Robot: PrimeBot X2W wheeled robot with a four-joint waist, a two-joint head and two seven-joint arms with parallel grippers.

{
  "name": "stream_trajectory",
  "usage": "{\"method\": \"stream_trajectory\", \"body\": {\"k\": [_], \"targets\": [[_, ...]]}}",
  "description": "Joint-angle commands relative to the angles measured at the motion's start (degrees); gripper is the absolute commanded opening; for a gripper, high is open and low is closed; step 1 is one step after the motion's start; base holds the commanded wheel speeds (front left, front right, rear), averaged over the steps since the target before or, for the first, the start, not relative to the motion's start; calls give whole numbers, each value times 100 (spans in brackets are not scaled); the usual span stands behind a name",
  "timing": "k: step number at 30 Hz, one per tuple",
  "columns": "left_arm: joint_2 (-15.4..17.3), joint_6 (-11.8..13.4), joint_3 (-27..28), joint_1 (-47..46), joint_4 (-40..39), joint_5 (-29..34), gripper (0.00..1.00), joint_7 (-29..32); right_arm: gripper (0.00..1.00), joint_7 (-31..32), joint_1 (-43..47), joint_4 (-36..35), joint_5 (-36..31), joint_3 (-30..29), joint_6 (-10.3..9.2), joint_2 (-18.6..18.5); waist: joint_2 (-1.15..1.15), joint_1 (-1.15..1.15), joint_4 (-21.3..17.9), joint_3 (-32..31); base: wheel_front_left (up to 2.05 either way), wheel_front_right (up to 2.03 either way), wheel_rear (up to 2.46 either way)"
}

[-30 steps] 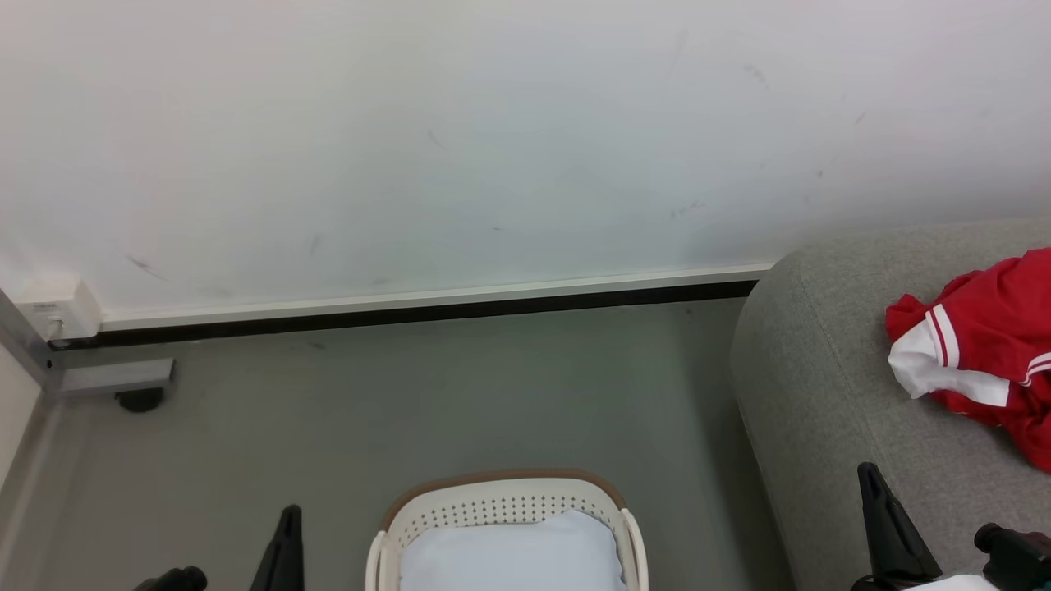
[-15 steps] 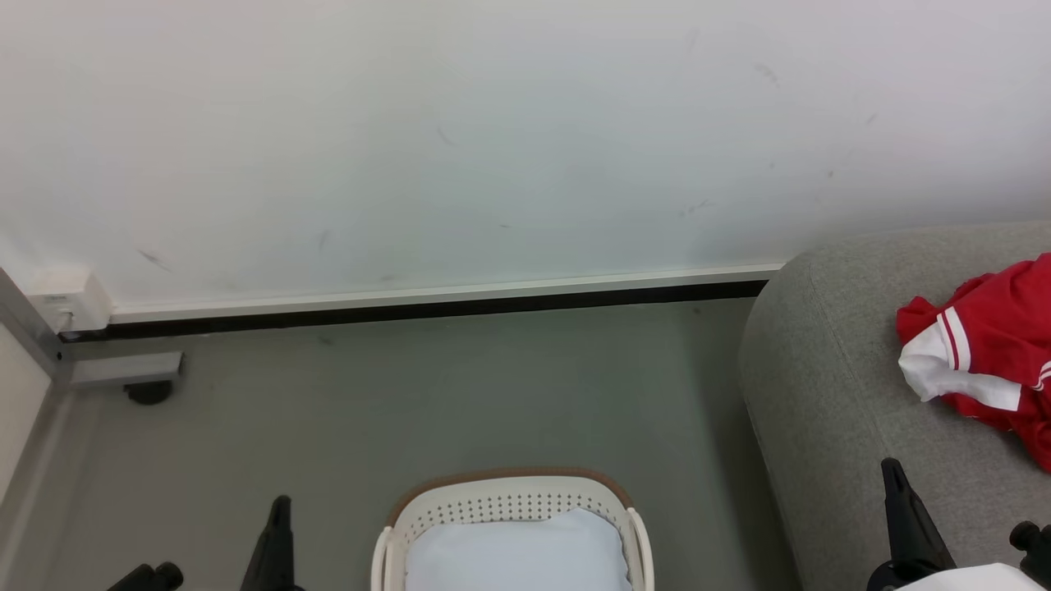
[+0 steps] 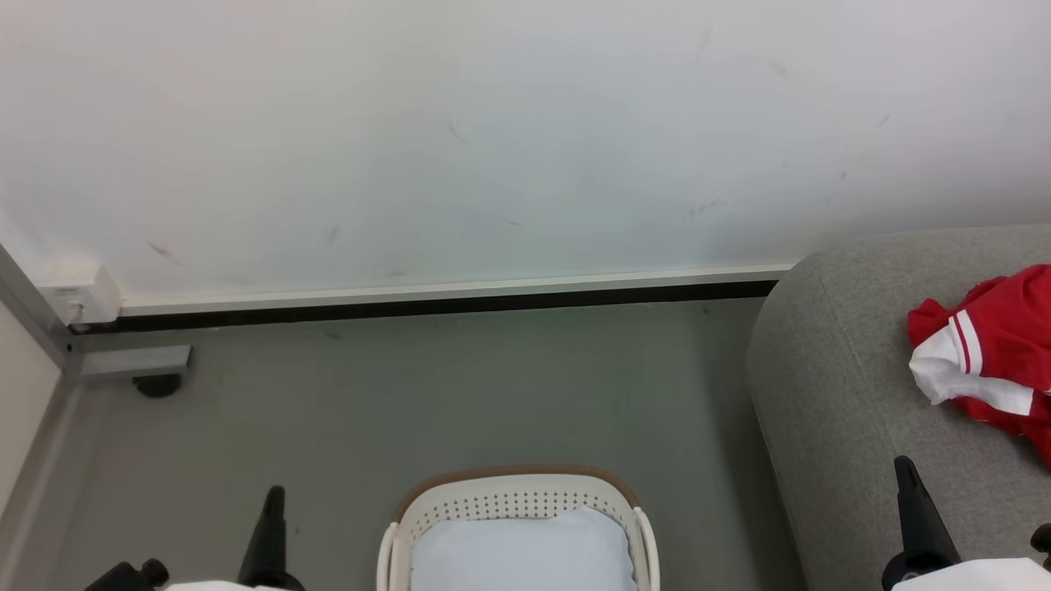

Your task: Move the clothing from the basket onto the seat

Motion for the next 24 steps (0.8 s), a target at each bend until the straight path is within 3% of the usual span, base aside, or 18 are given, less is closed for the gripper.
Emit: {"method": "stream_trajectory", "body": {"k": [1, 24], "targets": [[41, -31, 39, -134, -79, -233, 0, 64, 0, 50, -170, -77, 201, -77, -4, -12, 0, 0, 12, 3, 0, 0, 0], [52, -48, 177, -253, -105, -1589, 0, 451, 0, 430, -215, -96, 1444, -388, -6, 97, 0, 0, 145, 38, 0, 0, 0]]}}
